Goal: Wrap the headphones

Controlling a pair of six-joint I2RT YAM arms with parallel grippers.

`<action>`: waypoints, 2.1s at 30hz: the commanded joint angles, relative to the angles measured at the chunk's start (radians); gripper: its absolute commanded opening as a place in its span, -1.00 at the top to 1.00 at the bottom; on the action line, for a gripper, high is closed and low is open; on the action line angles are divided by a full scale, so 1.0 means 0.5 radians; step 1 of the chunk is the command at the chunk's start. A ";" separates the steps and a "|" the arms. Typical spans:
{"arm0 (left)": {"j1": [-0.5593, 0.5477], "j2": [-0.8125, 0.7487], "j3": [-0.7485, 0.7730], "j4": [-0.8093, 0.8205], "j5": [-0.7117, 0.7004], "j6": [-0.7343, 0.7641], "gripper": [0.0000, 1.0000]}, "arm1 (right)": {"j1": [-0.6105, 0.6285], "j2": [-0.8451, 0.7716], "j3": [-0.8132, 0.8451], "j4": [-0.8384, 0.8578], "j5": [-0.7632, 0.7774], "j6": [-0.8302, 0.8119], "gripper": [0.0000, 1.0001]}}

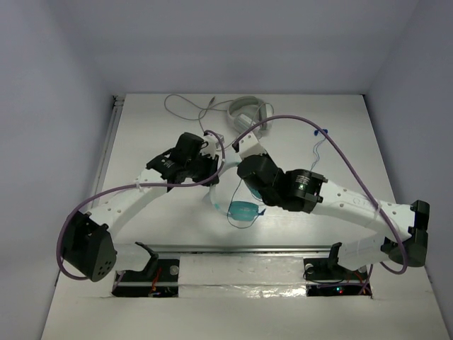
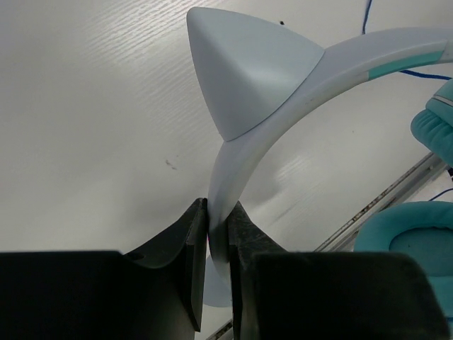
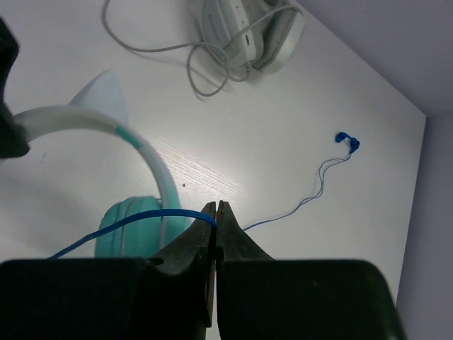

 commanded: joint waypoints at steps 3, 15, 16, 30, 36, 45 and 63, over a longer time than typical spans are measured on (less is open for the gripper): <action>-0.029 -0.052 -0.017 0.153 0.268 0.000 1.00 | -0.055 -0.054 -0.053 0.292 0.259 -0.075 1.00; -0.029 -0.203 -0.017 0.217 0.413 -0.034 1.00 | -0.319 -0.290 -0.331 0.623 -0.189 0.137 0.94; -0.029 -0.215 -0.001 0.223 0.425 -0.043 1.00 | -0.344 -0.306 -0.365 0.654 -0.271 0.173 0.93; 0.069 -0.347 0.321 0.294 0.251 -0.282 1.00 | -0.580 -0.756 -1.010 1.509 -0.892 0.499 0.70; 0.091 -0.329 0.502 0.199 0.345 -0.322 1.00 | -0.794 -0.775 -1.243 1.847 -1.263 0.582 0.57; 0.091 -0.301 0.627 0.122 0.284 -0.368 1.00 | -0.970 -0.637 -1.464 2.307 -1.634 0.658 0.20; 0.164 -0.221 0.931 0.134 0.119 -0.476 1.00 | -1.086 0.031 -1.657 2.731 -1.530 0.940 -0.45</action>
